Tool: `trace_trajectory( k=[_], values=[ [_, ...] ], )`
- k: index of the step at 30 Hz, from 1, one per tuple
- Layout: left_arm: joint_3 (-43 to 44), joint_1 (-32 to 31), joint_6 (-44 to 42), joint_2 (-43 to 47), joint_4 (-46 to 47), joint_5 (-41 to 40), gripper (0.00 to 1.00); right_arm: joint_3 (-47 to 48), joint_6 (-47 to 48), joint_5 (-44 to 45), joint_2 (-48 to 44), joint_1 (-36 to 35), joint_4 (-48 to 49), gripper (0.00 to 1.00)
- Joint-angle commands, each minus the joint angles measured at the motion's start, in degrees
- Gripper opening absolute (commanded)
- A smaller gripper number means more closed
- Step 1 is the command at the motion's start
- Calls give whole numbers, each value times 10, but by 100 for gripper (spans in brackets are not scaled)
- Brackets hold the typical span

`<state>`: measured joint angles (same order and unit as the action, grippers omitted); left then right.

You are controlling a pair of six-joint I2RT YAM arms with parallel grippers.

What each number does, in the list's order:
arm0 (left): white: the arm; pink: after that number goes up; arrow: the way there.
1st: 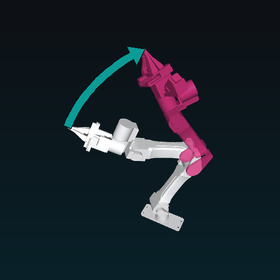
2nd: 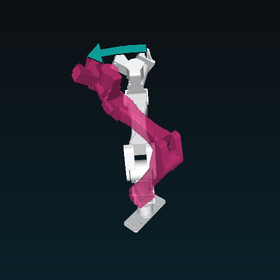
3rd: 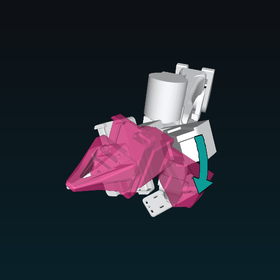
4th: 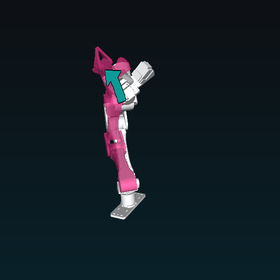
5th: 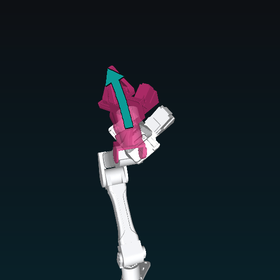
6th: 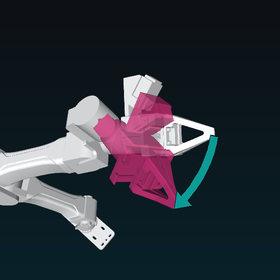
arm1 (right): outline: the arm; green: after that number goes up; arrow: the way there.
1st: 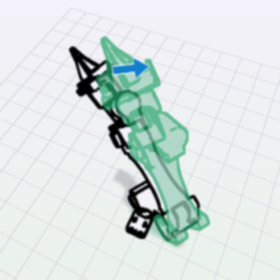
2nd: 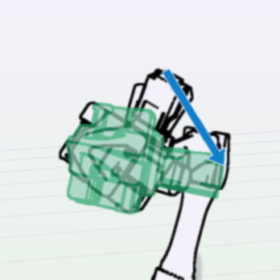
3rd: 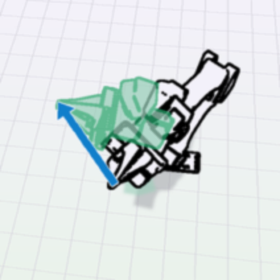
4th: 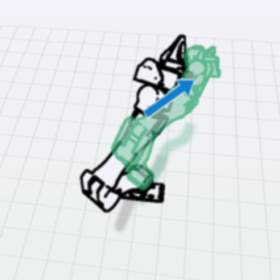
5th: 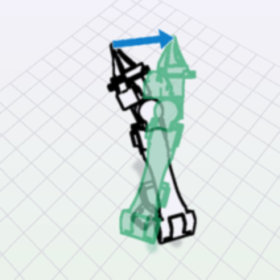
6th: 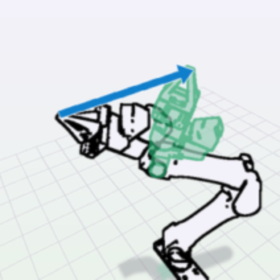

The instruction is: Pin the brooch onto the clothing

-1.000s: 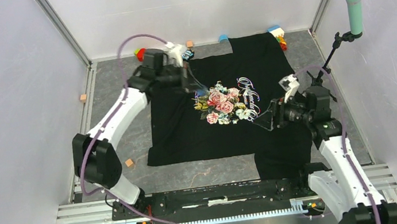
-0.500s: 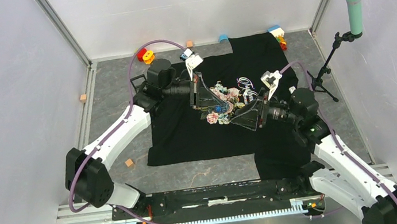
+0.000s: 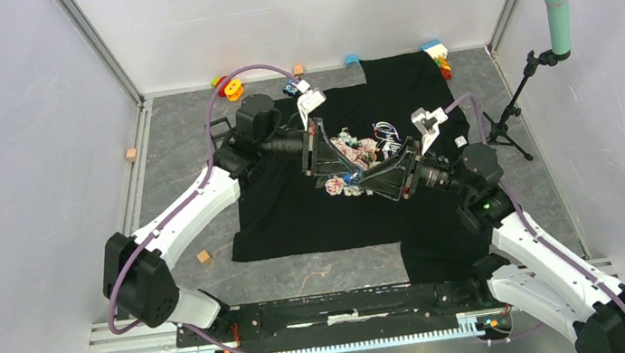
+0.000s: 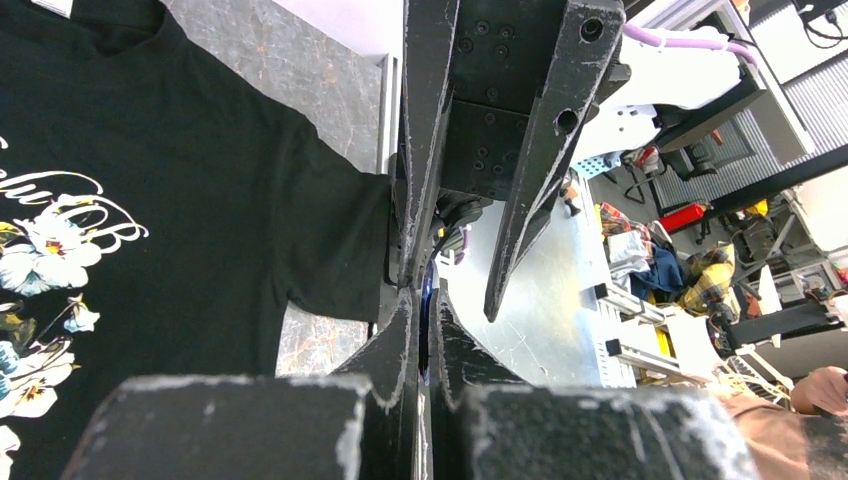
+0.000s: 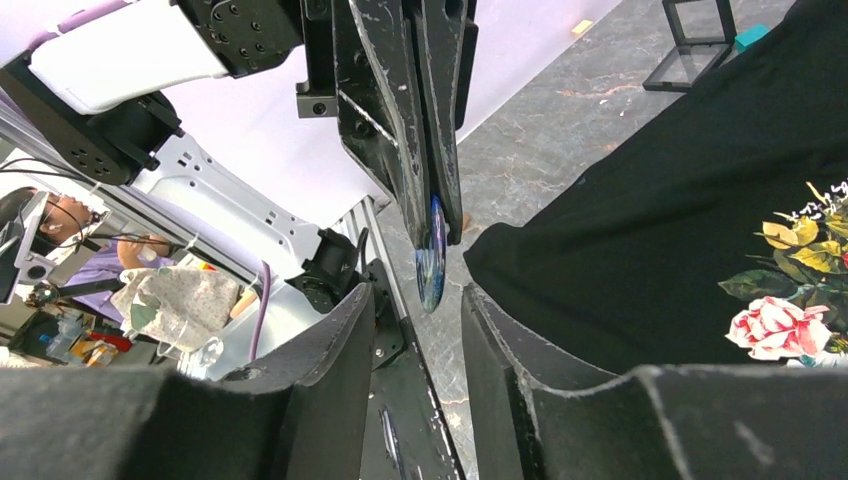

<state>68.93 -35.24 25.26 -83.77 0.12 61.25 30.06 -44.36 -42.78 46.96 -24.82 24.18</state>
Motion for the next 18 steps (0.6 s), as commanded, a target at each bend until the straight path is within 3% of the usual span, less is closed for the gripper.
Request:
trace_trajectory(
  k=[1,7,15,16,17,18],
  values=[
    [13,-7,-5,14,3,22,2,-6,-9,12,-1,-5,43,41],
    [13,-15,-6,15,3,27,2,-10,-8,17,2,-7,48,34],
    [14,-24,-14,11,-10,25,2,-15,21,30,-3,-8,45,3],
    [20,-27,-28,10,-31,20,6,-19,32,41,-7,-8,39,0],
    [26,-29,-46,10,-50,12,15,-23,44,50,-11,-8,34,0],
    [32,-31,-60,9,-77,1,35,-24,62,56,-14,-8,28,0]
  ],
)
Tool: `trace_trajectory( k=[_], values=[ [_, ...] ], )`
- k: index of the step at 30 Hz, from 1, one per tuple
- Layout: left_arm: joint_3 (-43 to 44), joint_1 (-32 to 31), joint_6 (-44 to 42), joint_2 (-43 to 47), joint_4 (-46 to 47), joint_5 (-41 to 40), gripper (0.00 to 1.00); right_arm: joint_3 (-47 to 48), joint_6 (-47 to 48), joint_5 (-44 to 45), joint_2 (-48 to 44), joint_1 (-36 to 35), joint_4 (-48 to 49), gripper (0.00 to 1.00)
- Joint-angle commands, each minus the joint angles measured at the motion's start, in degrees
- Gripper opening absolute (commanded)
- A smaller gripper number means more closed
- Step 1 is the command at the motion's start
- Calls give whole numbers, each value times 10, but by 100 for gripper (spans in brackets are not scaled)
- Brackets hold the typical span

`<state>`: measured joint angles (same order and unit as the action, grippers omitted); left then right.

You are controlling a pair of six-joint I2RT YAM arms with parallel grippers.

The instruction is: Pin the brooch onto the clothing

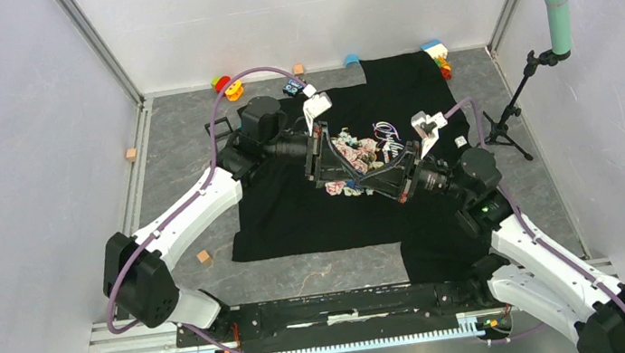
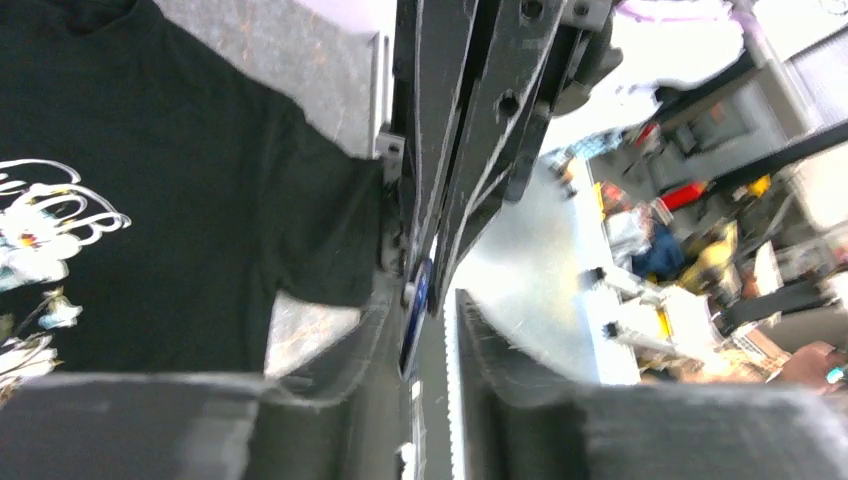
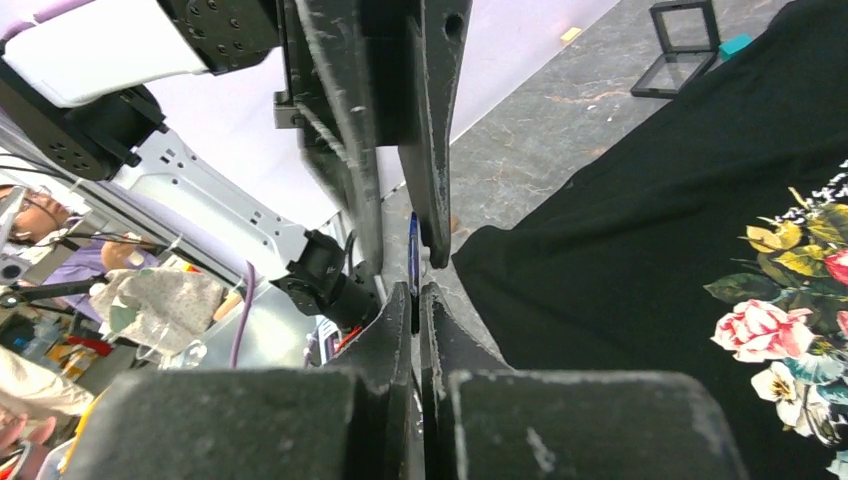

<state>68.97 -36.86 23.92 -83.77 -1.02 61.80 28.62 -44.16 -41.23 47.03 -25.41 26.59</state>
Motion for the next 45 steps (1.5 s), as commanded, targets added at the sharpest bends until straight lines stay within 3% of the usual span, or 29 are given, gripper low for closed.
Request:
trace_trajectory(
  k=[1,3,5,9,15,22,30,38,42,45],
  values=[
    [40,-16,-62,10,-89,-22,55,-9,79,49,-18,-3,-7,0],
    [56,-15,-92,22,-136,-82,81,-7,137,79,-25,-5,-43,0],
    [69,-12,-92,32,-168,-172,95,-12,193,115,-37,-11,-64,0],
    [85,-9,-20,44,-195,-337,100,-52,285,191,-52,-31,-31,0],
    [-29,-10,145,75,-44,-452,100,-93,367,323,-71,-80,-17,0],
    [-80,-57,227,46,27,-460,97,-124,419,447,-94,-146,-24,0],
    [-137,-74,313,6,120,-449,96,-103,474,582,-43,-264,-57,0],
    [-139,-95,326,-31,114,-437,62,-82,497,681,13,-341,-49,0],
    [-149,-100,325,-26,109,-447,58,-85,495,697,21,-352,-42,0],
    [-158,-103,316,-9,91,-475,61,-84,494,714,25,-358,-46,0]
  ],
)
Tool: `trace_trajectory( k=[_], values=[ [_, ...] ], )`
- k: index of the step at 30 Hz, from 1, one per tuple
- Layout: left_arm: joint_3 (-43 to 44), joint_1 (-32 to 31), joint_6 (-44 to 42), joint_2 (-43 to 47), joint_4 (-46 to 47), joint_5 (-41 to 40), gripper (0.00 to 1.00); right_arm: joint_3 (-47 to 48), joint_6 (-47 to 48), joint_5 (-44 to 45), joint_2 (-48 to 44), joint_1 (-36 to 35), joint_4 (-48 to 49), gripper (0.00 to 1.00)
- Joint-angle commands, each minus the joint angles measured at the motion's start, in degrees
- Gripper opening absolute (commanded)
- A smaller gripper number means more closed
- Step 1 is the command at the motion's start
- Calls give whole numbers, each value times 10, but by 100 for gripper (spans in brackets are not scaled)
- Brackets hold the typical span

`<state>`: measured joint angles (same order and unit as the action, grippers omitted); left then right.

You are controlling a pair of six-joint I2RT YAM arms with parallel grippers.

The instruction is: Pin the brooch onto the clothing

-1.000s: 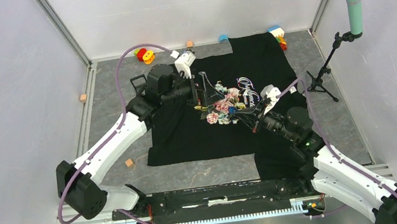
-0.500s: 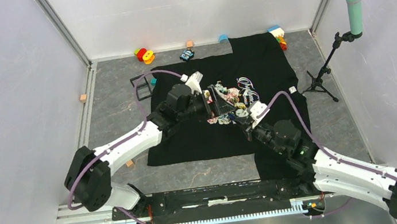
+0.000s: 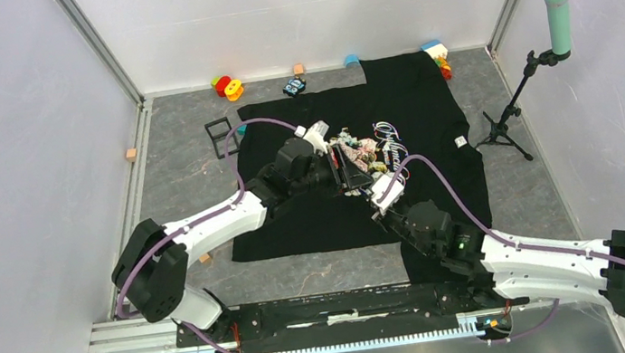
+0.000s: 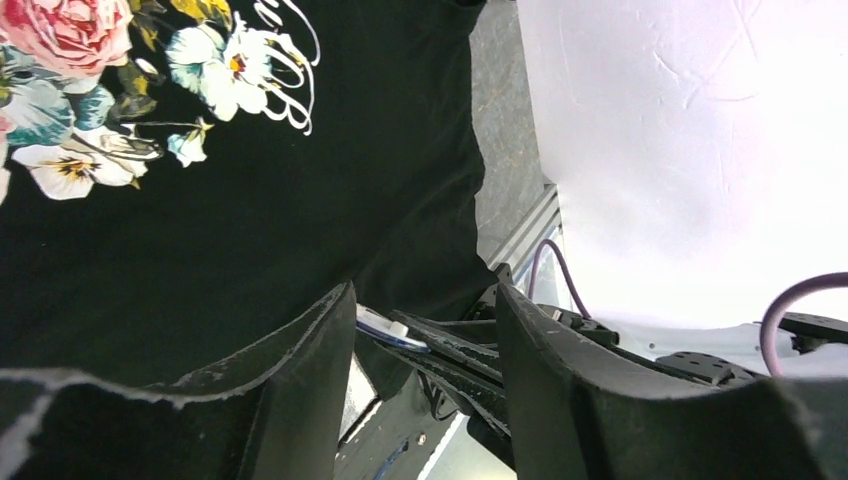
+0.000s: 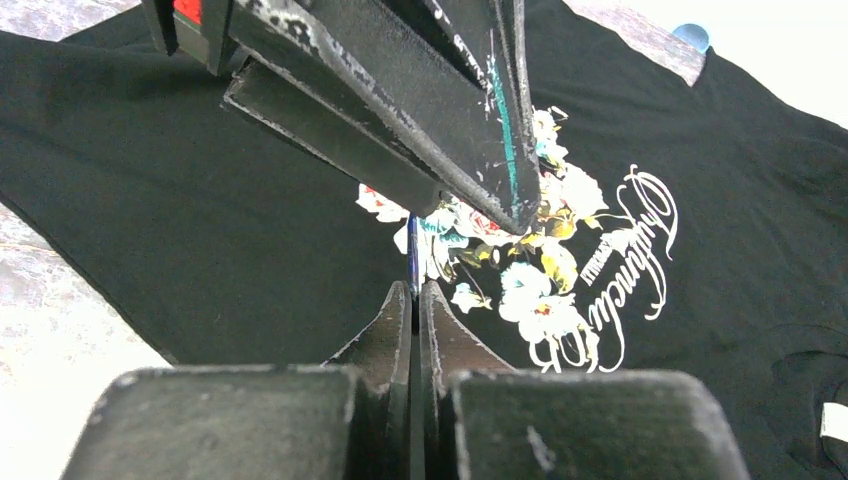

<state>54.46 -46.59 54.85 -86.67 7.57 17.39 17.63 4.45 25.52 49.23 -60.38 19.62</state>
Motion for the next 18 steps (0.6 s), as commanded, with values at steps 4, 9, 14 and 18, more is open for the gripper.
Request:
trace_trajectory(
  k=[4,9,14,18],
  values=[
    [-30,-10,20,36,5,-59,68,25,9,63,5,-14,27,0],
    [-23,-20,31,18,18,-46,68,26,6,73,13,-17,30,0],
    [-30,-23,48,6,43,-29,61,25,4,75,18,-23,33,0],
    [-33,-26,59,-5,58,-20,53,29,6,84,23,-29,33,0]
  ],
)
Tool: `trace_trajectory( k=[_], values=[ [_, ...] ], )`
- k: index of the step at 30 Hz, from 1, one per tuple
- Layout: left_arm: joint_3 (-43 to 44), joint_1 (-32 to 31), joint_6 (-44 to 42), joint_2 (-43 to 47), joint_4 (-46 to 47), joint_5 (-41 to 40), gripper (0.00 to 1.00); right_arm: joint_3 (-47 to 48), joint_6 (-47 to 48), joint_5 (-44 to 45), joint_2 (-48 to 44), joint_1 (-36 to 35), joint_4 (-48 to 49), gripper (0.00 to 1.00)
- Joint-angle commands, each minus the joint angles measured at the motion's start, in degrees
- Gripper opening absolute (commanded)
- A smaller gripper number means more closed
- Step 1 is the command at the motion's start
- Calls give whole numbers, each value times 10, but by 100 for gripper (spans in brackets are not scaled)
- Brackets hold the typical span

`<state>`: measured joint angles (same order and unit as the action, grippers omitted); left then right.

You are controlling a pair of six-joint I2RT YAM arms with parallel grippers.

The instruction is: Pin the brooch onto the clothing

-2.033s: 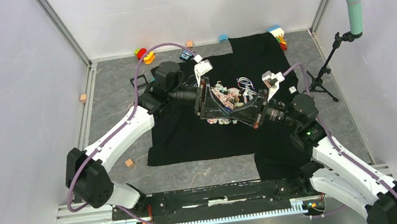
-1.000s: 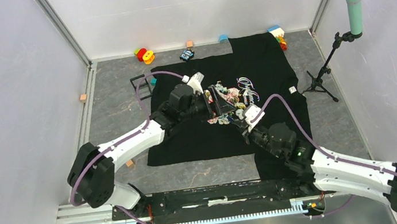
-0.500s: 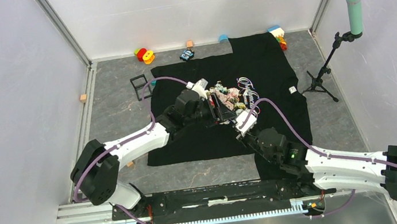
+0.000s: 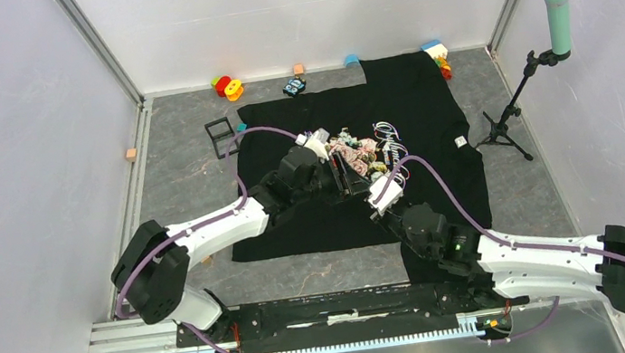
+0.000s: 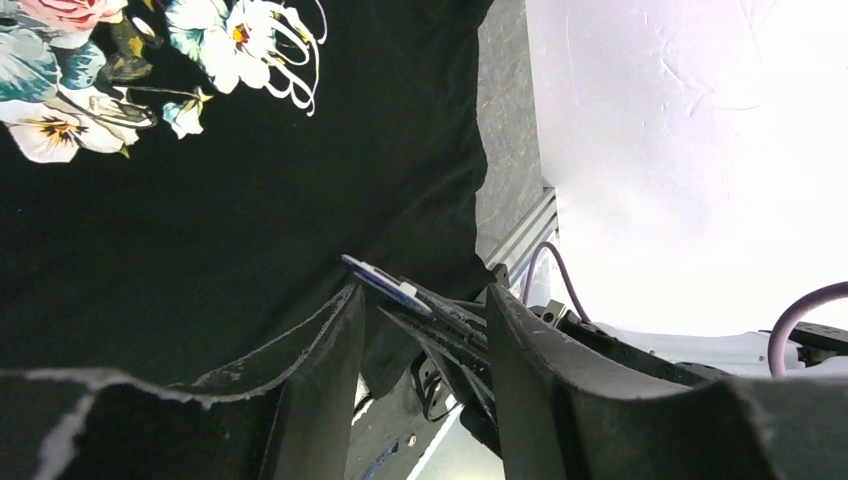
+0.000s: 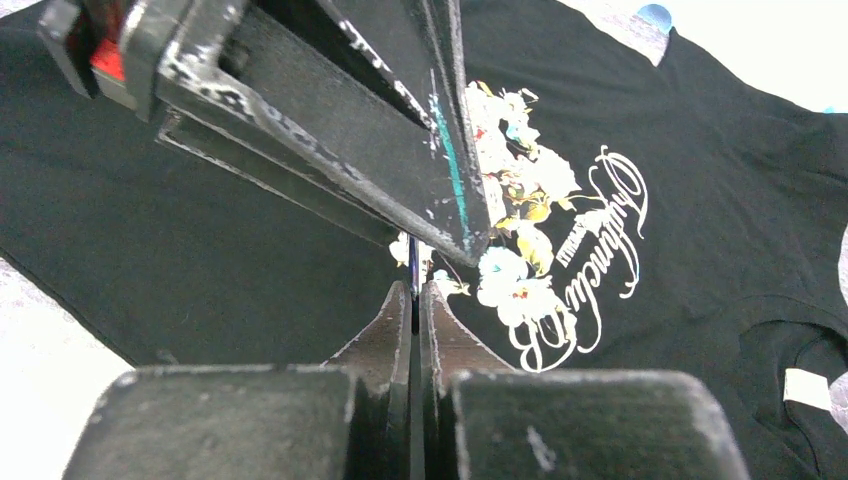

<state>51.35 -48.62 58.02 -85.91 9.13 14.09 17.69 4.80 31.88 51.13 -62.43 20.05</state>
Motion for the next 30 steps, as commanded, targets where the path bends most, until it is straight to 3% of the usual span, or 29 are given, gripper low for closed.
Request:
trace_trajectory(
  k=[1,14,18,20,22,30],
  values=[
    [-2,-7,30,-15,46,14,51,29,3,23,5,-11,30,0],
    [0,-14,55,-55,83,32,34,36,16,52,25,-30,29,0],
    [-3,-15,64,-62,98,36,16,39,19,69,33,-38,25,0],
    [-4,-14,64,-62,105,37,8,45,16,74,33,-40,17,8],
    [-5,-11,61,-56,108,33,3,64,6,83,27,-46,-14,26],
    [-53,80,17,-26,170,95,2,116,-73,149,-10,-54,-154,73]
  ],
)
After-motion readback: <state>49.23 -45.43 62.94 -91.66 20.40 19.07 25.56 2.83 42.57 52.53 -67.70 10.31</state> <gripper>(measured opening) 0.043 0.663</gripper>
